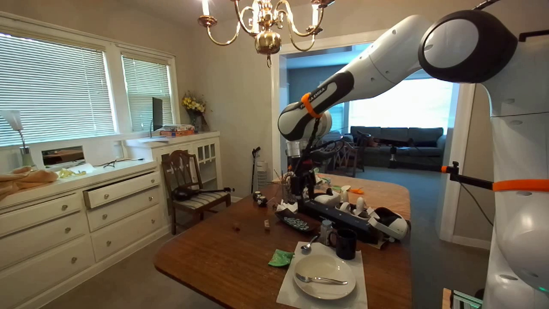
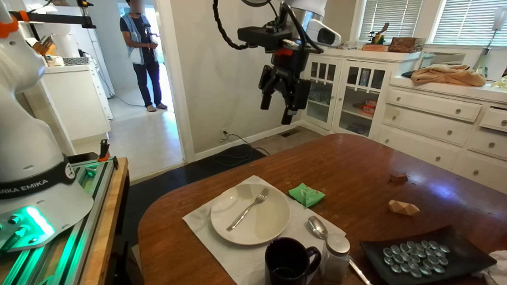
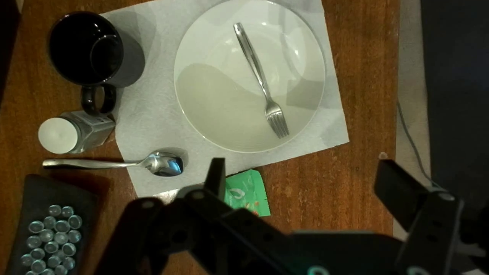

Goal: Put the green item in the cup

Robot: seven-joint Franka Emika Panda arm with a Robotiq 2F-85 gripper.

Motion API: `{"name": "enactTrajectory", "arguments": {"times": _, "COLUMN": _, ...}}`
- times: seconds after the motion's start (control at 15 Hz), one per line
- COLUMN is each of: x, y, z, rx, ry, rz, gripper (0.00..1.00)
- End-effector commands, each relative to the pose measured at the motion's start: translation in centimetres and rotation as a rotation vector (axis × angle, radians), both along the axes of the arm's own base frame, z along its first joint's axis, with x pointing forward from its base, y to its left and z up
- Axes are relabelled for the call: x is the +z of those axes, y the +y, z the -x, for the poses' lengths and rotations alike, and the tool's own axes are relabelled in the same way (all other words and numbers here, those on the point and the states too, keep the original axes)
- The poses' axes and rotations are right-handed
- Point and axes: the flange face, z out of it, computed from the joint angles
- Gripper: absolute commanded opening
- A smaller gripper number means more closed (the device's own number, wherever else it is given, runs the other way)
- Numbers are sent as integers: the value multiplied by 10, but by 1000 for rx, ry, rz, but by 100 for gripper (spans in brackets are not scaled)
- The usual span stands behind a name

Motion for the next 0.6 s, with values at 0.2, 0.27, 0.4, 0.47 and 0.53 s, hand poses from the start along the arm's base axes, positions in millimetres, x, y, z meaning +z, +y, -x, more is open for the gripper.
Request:
{"name": "enactTrajectory", "arguments": {"times": 0.2, "x": -85, "y": 33, "z": -37, "rx": 14, "ry": -30, "rz": -18, "gripper": 100}}
{"name": "enactTrajectory", "arguments": {"times": 0.27, "x": -102, "y": 38, "z": -44, "rx": 13, "ry": -42, "rz": -9, "gripper": 100}}
{"name": "enactTrajectory", "arguments": {"times": 0.4, "x": -138, "y": 47, "z": -56, "rx": 19, "ry": -54, "rz": -6, "gripper": 100}}
{"name": "enactTrajectory", "arguments": {"times": 0.47, "x": -157, "y": 52, "z": -64, "rx": 17, "ry": -66, "rz": -1, "gripper": 100}}
{"name": "enactTrajectory", "arguments": {"times": 0.53, "x": -171, "y": 53, "z": -73, "rx": 14, "ry": -76, "rz": 3, "gripper": 100}}
